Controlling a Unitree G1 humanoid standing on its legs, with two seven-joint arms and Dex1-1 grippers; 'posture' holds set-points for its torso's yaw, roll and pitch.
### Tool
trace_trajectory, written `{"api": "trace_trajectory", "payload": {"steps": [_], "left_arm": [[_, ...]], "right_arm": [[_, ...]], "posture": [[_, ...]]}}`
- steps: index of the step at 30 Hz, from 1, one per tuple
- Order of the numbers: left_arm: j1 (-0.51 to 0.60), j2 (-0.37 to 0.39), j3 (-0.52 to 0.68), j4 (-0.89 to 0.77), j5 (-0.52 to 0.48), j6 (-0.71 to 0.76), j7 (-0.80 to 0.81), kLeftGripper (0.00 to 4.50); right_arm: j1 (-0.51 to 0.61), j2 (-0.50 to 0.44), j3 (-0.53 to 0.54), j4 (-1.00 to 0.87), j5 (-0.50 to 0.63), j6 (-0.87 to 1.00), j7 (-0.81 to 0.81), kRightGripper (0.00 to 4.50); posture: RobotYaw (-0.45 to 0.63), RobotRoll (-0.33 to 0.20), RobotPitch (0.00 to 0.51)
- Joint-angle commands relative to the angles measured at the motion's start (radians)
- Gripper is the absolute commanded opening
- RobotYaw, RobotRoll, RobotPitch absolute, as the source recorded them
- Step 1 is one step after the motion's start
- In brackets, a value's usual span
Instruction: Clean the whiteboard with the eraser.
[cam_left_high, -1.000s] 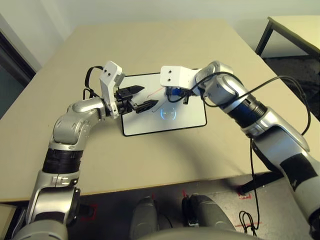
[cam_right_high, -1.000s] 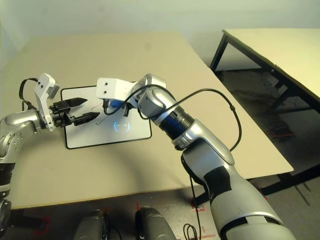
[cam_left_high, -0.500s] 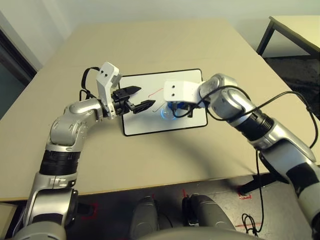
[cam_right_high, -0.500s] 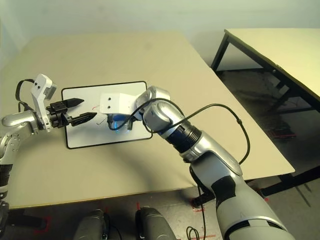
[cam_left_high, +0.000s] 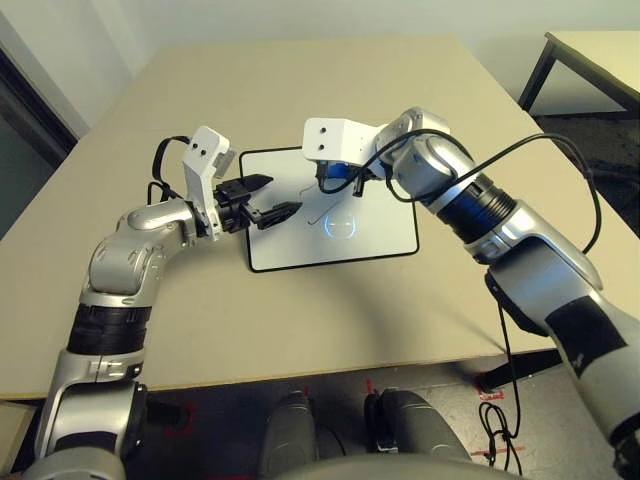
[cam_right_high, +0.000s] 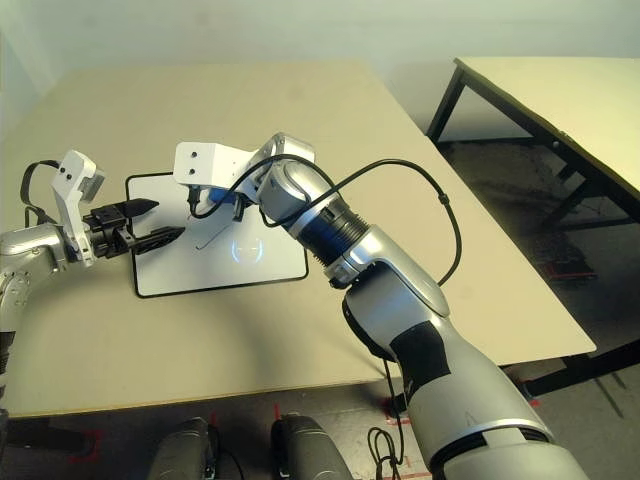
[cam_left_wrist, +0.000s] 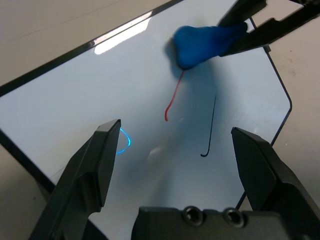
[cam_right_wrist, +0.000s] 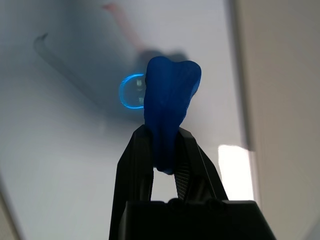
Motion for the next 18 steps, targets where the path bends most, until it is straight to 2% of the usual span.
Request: {"api": "trace_trajectory", "payload": {"steps": [1,4,6,13,18], "left_arm": [[0.005,0.014,0.014,-0.005,-0.004,0.011,0.002,4.5],[-0.002,0.015,0.014,0.001,-0.003,0.011,0.002,4.5],[-0.007,0.013,0.011,0.003,-0.001,0.011,0.004,4.5],[-0.022,0.011,0.004,0.002,-0.002,0.018,0.002,4.5],[-0.019,0.01,0.002,-0.012,-0.004,0.027,0.003,4.5]], "right_arm": [[0.096,-0.074,0.059,-0.152,-0.005,0.052,0.079,0.57],[0.143,-0.112,0.071,-0.197,-0.008,0.051,0.098,0.57],[0.144,-0.105,0.065,-0.16,-0.008,0.031,0.083,0.57],[-0.017,0.051,-0.057,0.288,0.003,-0.17,-0.117,0.57],[-0.08,0.11,-0.081,0.436,-0.009,-0.238,-0.148,0.57]], "posture": [[0.04,0.0,0.063],[0.03,0.0,0.06],[0.03,0.0,0.059],[0.04,0.0,0.056],[0.04,0.0,0.06]]}}
